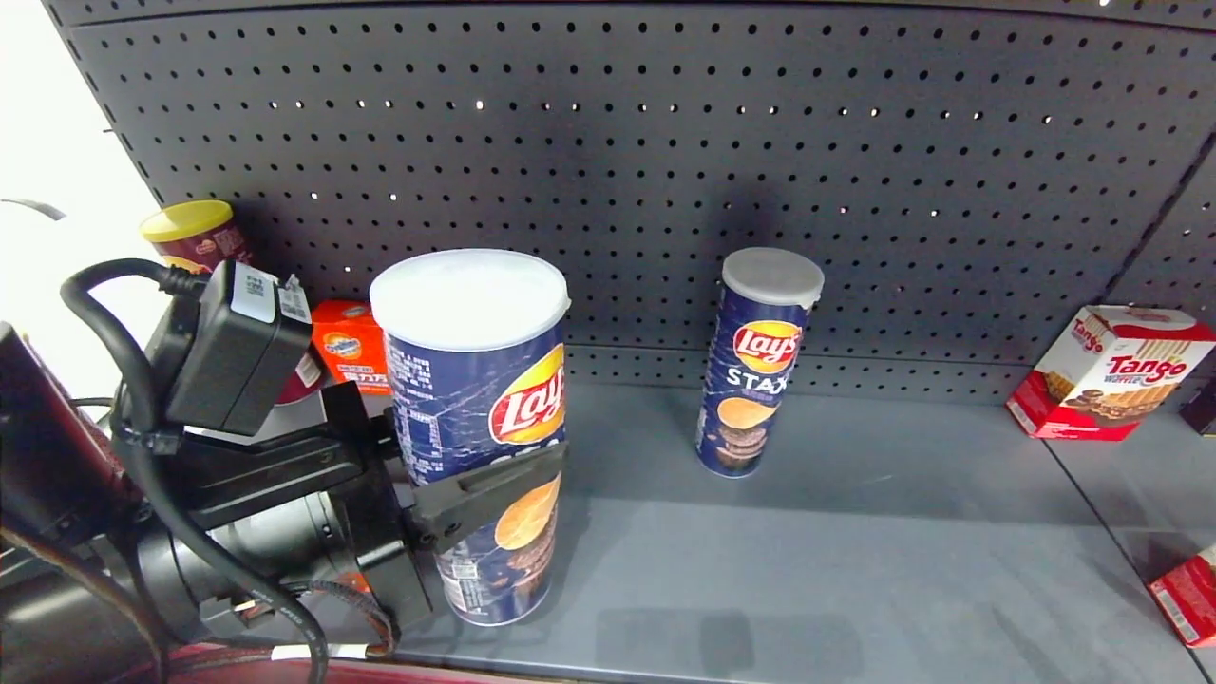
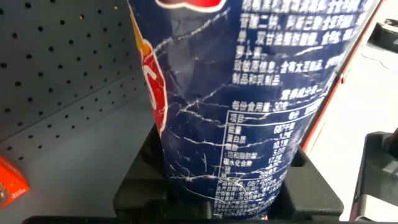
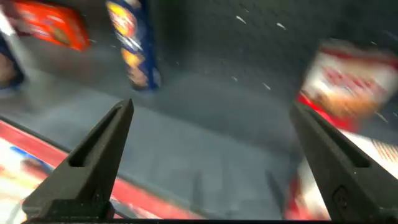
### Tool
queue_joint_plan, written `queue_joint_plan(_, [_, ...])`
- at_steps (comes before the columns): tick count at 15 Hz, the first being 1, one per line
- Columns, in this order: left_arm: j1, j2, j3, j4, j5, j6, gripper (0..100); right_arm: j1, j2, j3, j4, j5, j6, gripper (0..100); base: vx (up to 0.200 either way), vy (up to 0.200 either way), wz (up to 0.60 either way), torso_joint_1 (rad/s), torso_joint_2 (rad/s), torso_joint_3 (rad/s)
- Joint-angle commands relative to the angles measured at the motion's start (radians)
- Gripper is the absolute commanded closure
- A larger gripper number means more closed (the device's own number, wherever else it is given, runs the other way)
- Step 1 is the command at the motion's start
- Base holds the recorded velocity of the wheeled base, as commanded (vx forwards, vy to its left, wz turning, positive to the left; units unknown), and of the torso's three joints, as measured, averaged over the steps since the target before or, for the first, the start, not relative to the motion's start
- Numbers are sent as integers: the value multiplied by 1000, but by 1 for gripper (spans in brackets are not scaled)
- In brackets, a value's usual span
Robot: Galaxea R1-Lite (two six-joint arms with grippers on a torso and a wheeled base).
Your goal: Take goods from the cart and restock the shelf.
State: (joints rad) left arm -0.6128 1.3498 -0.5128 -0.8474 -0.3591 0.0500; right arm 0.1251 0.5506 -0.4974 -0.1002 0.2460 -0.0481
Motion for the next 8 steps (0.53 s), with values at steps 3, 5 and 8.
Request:
queue_joint_plan(3, [1, 0, 8, -1, -4, -1, 100, 188, 397, -59, -217, 84, 51, 0, 0, 0, 0, 0, 0, 0])
queue_joint_plan(5, [1, 2, 10, -1, -4, 1, 100, 189, 476, -64, -263, 130, 24, 0, 0, 0, 0, 0, 0, 0])
queue_joint_plan(8, [1, 3, 10, 1, -6, -1, 100, 172, 597, -67, -464, 297, 10, 0, 0, 0, 0, 0, 0, 0])
